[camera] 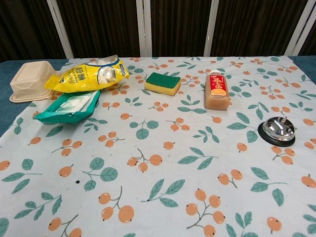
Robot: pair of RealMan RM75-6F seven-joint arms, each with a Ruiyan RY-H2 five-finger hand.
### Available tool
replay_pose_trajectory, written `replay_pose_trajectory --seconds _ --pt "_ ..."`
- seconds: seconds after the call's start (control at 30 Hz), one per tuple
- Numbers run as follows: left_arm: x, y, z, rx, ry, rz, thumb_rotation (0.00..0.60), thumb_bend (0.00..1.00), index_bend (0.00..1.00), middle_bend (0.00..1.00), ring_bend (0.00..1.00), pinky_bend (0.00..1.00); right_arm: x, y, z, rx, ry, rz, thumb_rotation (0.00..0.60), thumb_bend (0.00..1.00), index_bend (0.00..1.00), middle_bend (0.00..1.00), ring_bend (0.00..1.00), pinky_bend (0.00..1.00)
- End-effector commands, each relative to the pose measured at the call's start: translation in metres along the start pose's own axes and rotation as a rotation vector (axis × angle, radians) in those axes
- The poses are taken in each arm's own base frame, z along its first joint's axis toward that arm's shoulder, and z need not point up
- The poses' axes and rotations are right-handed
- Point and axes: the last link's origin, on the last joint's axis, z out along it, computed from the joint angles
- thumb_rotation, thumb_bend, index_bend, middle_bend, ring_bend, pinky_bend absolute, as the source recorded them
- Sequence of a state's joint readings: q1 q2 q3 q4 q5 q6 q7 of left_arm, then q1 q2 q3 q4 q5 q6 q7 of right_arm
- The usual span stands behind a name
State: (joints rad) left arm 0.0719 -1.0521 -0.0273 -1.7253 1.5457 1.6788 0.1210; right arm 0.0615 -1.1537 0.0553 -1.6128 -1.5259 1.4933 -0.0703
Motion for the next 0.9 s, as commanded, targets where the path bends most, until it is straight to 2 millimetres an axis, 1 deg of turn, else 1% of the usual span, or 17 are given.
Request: replay_pose_trajectory --seconds 0.03,0.17,0.33,0.37,0.53,0.67,0.8,0.9 --pt "0.001 -0.001 -0.003 0.005 0.004 -0.001 0.6 0.47 0.02 0.0 0.0 0.07 -0.003 -0.006 0.003 0.021 -0.009 0.007 0.6 0.98 0.05 0.0 0.0 0.0" --pt "0.003 0.0 -0.004 0.004 0.014 -0.005 0.6 0.47 0.02 0.0 0.0 0.07 -0.008 -0.02 0.02 0.065 -0.032 0.028 0.6 0.98 0.05 0.0 0.0 0.0" --pt "0.001 -0.001 -0.004 0.007 0.0 -0.005 0.6 0.47 0.02 0.0 0.0 0.07 -0.011 -0.047 0.059 0.122 -0.082 0.046 0.6 0.98 0.05 0.0 0.0 0.0" --pt "0.001 -0.001 -0.004 0.015 -0.007 -0.007 0.6 0.47 0.02 0.0 0.0 0.07 -0.012 -0.055 0.071 0.137 -0.087 0.052 0.6 0.98 0.05 0.0 0.0 0.0" --pt "-0.001 -0.003 -0.001 0.04 -0.029 -0.007 0.6 0.47 0.02 0.0 0.0 0.07 -0.02 -0.087 0.112 0.177 -0.083 0.075 0.6 0.98 0.06 0.0 0.0 0.0" --pt "0.0 -0.005 0.001 0.05 -0.029 -0.008 0.6 0.47 0.02 0.0 0.0 0.07 -0.034 -0.11 0.131 0.194 -0.1 0.077 0.6 0.98 0.06 0.0 0.0 0.0" --pt "0.0 -0.007 0.003 0.062 -0.029 -0.009 0.6 0.47 0.02 0.0 0.0 0.07 -0.051 -0.126 0.141 0.199 -0.126 0.097 0.6 0.98 0.06 0.0 0.0 0.0" --pt "0.0 -0.008 0.003 0.07 -0.034 -0.008 0.6 0.47 0.02 0.0 0.0 0.07 -0.061 -0.135 0.145 0.194 -0.126 0.127 0.6 0.98 0.07 0.0 0.0 0.0"
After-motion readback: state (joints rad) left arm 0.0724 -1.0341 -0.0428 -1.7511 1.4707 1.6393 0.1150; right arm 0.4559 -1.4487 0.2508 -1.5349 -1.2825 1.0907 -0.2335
